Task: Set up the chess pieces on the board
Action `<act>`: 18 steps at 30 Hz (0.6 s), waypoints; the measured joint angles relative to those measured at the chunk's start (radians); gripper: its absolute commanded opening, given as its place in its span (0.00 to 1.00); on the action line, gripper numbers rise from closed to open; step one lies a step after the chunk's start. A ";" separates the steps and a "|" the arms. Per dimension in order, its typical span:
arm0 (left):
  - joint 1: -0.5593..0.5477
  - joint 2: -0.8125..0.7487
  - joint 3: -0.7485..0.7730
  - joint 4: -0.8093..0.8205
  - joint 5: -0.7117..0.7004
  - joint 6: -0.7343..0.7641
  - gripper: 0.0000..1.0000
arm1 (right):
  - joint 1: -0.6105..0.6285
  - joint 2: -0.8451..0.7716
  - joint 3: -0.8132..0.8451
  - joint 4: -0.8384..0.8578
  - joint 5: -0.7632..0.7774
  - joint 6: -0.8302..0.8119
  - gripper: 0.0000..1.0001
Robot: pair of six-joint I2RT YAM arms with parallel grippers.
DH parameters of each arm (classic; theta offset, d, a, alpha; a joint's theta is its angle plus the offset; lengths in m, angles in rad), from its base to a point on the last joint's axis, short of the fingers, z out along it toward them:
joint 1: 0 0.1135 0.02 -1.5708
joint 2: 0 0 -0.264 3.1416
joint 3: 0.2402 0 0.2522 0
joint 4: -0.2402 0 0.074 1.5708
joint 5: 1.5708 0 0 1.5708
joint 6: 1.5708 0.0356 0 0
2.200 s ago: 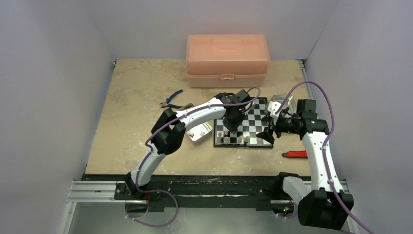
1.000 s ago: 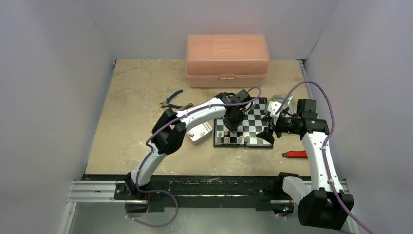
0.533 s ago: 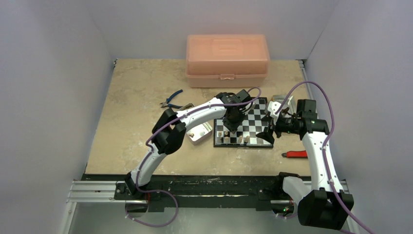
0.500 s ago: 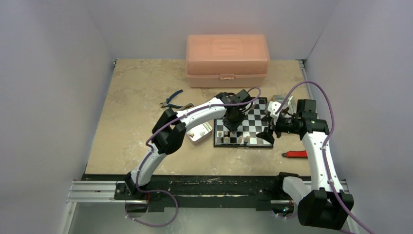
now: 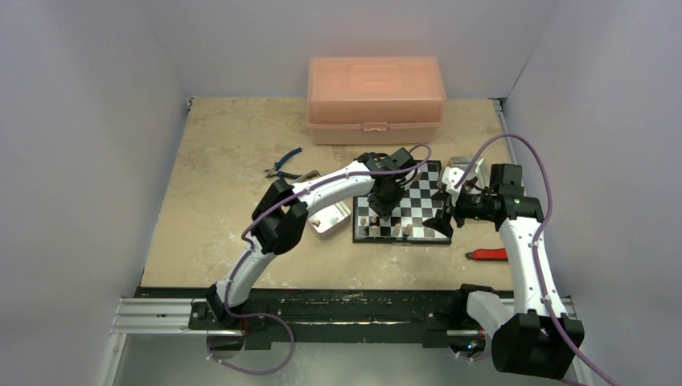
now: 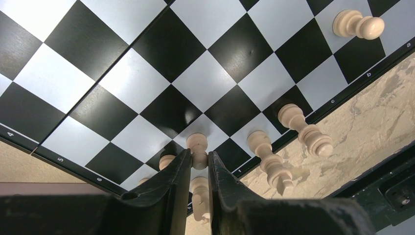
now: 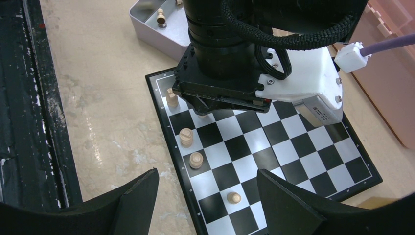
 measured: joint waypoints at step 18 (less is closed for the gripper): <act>0.000 0.001 0.001 0.000 0.015 0.000 0.17 | 0.000 0.000 0.000 0.000 0.000 0.000 0.77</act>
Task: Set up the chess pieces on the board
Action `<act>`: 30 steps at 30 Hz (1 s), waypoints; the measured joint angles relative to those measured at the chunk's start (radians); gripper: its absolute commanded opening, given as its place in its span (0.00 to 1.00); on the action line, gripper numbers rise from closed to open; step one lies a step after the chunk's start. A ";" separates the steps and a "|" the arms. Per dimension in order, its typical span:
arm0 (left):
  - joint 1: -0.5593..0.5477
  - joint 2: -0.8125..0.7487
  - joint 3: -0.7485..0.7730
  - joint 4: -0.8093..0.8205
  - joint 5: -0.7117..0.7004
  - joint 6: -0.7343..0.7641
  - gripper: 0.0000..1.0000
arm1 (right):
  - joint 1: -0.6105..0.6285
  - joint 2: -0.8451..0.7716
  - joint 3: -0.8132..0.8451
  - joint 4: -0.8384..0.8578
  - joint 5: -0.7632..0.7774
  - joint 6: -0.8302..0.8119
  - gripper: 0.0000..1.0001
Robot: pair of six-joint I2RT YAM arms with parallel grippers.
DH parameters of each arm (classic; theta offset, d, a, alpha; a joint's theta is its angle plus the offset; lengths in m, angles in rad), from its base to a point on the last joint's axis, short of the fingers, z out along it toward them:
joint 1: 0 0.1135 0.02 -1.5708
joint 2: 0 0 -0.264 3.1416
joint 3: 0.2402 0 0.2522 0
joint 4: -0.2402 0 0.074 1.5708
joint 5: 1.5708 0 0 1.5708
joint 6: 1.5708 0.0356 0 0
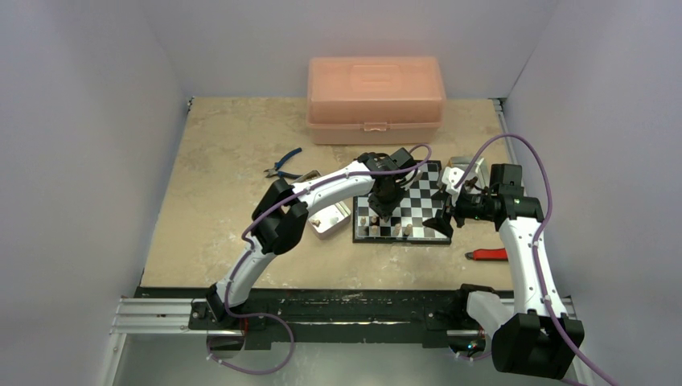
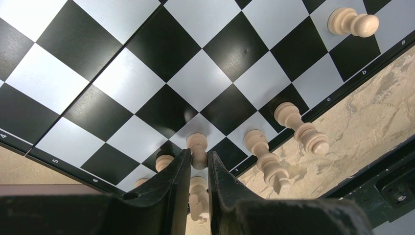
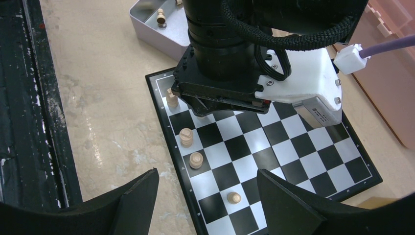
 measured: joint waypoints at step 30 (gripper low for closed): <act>0.004 -0.121 -0.069 0.052 -0.055 0.008 0.40 | 0.000 0.000 0.000 0.000 0.000 0.000 0.77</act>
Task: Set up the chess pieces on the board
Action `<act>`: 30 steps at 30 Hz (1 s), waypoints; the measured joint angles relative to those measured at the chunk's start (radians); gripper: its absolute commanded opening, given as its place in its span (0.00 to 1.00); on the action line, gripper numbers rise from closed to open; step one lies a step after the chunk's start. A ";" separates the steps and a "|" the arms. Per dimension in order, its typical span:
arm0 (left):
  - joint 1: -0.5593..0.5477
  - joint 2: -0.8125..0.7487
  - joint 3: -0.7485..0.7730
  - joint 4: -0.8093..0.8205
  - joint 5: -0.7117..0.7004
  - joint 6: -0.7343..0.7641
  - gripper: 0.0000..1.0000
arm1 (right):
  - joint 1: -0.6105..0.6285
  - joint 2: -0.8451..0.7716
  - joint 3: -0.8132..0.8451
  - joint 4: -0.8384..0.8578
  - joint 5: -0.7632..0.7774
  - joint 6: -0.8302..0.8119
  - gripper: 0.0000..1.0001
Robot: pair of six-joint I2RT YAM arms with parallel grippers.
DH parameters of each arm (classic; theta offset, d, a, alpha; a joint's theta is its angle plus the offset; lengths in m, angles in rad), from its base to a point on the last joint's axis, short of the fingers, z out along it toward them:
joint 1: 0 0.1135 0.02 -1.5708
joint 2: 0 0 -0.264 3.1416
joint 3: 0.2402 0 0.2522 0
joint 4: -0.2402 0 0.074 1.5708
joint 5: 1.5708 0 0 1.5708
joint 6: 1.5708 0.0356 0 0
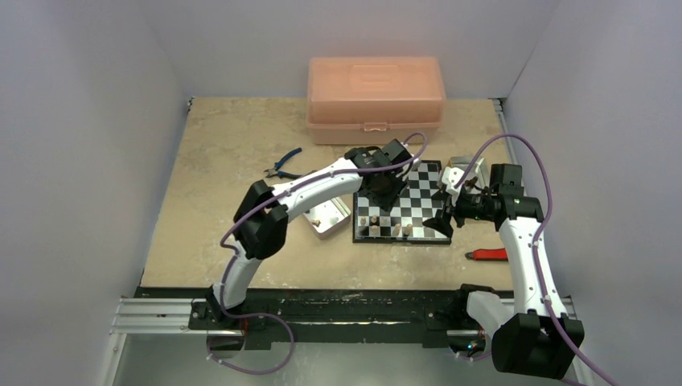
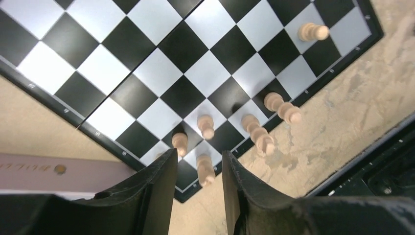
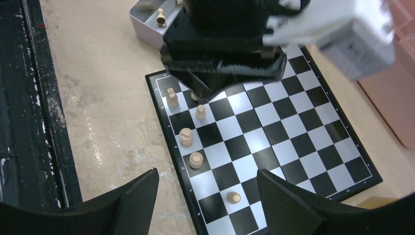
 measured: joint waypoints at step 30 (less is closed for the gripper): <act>0.413 -0.534 -0.653 0.215 -0.083 0.087 0.36 | 0.000 0.001 0.000 0.001 0.000 0.000 0.77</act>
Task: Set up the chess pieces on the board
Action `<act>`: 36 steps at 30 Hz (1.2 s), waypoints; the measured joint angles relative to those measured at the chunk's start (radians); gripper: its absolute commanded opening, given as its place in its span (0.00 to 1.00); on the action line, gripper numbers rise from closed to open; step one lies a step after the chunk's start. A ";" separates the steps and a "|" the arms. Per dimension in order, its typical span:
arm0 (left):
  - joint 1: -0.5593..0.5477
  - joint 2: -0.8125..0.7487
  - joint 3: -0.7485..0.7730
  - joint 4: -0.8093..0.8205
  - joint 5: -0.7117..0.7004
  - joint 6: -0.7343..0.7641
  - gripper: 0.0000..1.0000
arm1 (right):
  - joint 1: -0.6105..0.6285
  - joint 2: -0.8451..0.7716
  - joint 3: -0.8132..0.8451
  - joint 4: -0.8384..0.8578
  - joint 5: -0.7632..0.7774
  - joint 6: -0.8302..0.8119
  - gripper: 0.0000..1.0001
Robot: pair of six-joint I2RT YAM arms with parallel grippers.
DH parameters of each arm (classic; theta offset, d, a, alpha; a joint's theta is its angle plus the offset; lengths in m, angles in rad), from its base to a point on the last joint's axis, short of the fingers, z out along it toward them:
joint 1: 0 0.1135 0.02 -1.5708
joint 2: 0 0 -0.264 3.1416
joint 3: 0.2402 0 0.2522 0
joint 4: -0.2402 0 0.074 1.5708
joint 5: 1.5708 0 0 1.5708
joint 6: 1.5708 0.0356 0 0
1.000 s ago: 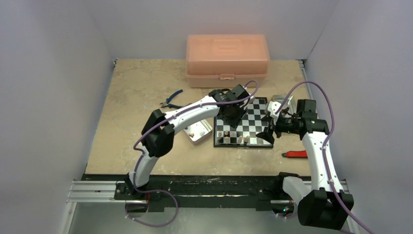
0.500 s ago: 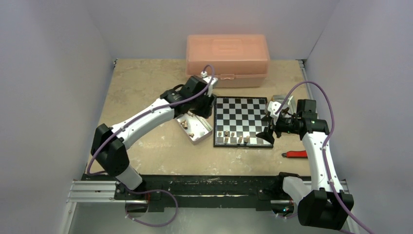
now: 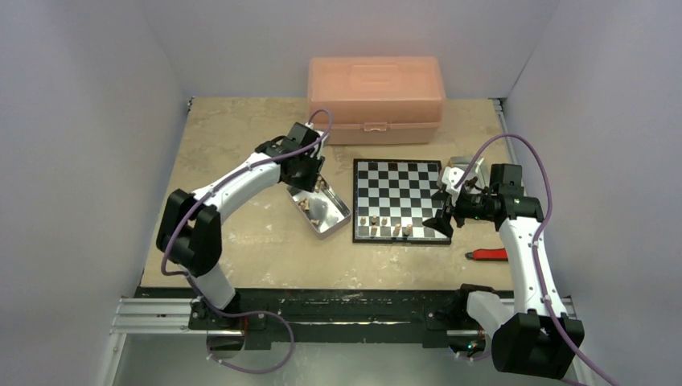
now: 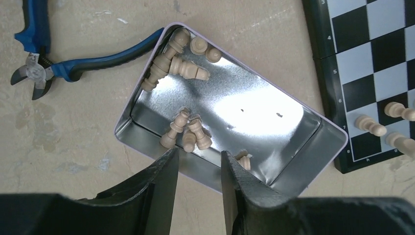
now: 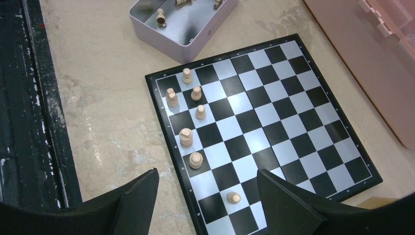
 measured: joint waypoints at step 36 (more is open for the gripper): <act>0.000 0.290 0.095 -0.108 0.024 -0.027 0.28 | 0.000 0.000 0.000 -0.001 0.004 -0.005 0.77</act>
